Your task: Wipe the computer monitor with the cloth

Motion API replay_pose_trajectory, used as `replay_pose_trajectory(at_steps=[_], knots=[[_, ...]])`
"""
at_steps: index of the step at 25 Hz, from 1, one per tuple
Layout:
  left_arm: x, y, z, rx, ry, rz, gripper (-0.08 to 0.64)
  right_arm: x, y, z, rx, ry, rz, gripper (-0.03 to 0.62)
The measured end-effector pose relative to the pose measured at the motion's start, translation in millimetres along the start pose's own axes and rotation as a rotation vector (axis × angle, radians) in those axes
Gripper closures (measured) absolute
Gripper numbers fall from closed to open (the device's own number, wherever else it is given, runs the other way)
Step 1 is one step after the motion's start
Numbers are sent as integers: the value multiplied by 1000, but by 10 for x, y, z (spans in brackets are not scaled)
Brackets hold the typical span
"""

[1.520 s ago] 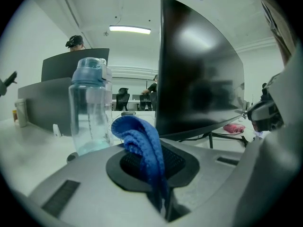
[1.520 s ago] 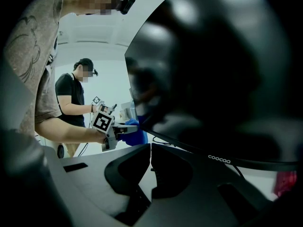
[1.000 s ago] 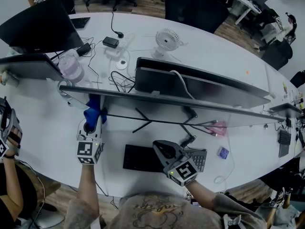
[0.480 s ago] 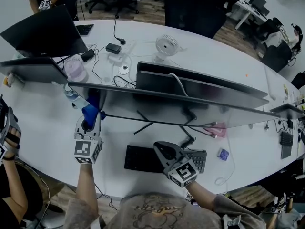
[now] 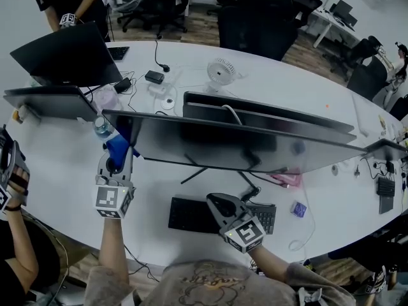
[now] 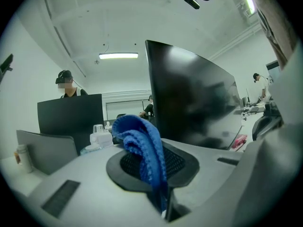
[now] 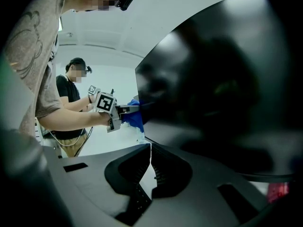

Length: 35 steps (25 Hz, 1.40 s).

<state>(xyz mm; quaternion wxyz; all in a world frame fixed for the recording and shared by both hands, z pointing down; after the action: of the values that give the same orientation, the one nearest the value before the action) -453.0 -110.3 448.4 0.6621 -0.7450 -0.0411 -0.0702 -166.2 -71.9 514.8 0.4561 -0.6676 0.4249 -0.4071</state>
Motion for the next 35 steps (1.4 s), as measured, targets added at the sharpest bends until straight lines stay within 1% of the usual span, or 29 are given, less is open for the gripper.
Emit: replay_pose_trajectory(at_steps=[5,8,11,15,19,24,35], knots=[[3,172,57,20,6,-25,512,-53,69,74,16,-8,19,571],[1,243,80,27,10,-22,512,-82,48,131,28,-14,14,571],[-12,324,88,44,13,-32,512,-119,93,194,28,-25,37,571],[-26,393,110,56,13,-44,512,-137,103,283,41,-39,38,571],[-33,502,131,81,21,-39,513,-142,141,339,61,-42,41,571],[-64,727,164,129,33,-35,512,-159,157,337,50,-29,58,571],[-116,1266,279,211,40,-86,512,-263,212,381,73,-6,70,571]])
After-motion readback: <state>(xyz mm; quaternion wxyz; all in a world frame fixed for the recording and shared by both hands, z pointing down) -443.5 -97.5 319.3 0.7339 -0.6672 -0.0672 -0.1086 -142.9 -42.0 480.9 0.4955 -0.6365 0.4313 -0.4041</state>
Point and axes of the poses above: the fingertips, and each gripper's own axes: z backward along the fingers, x to its right, y out of its top, the point moved 4 cm from there along z, backward along the fingers, and after that the axes turned 7 degrees about y, right-handed, at the moved point
